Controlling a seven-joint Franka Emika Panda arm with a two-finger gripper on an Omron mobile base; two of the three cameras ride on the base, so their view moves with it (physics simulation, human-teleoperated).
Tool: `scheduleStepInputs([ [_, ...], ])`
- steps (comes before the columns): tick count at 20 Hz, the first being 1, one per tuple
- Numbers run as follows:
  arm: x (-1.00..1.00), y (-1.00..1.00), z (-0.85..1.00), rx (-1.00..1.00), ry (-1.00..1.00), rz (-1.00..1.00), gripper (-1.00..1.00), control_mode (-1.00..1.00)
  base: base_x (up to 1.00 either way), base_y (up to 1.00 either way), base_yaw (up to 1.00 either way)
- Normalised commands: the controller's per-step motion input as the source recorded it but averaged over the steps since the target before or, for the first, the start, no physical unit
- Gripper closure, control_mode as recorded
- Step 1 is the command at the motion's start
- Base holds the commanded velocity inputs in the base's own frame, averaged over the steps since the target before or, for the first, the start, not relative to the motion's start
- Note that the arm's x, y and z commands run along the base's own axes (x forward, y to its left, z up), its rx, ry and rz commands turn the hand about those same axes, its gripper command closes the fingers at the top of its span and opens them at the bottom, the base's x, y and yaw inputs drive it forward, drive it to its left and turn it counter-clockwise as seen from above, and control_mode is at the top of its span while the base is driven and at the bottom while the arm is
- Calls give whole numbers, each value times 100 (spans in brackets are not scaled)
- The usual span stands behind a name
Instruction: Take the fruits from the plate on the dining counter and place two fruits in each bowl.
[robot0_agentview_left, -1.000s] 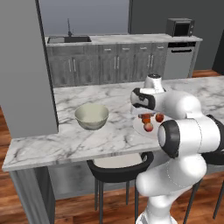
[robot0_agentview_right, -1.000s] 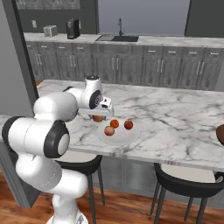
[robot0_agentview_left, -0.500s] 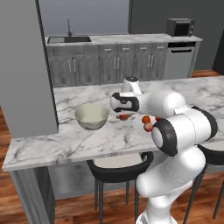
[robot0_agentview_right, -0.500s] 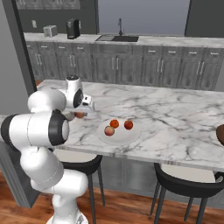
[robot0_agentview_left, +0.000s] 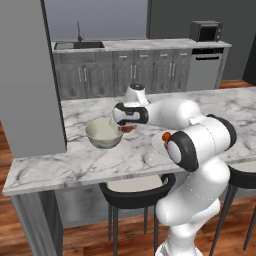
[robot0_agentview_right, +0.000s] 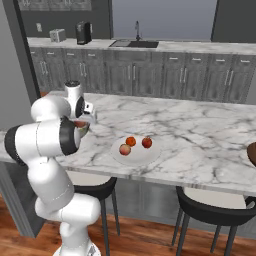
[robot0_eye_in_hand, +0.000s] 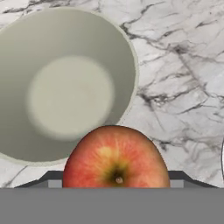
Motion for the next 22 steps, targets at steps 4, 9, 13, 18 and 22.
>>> scheduleStepInputs([
  [4, 35, 47, -1, 2, -9, 0, 100, -100, 0, 0, 0],
  [9, 48, 61, -22, 0, 0, 0, 100, -100, 0, 0, 0],
  [13, 42, 44, -10, 0, 1, 0, 100, -100, 0, 0, 0],
  [18, 3, 18, -51, -1, 7, 0, 100, -100, 0, 0, 0],
  [22, 0, 3, -60, -2, 4, 0, -100, -100, 0, 0, 0],
])
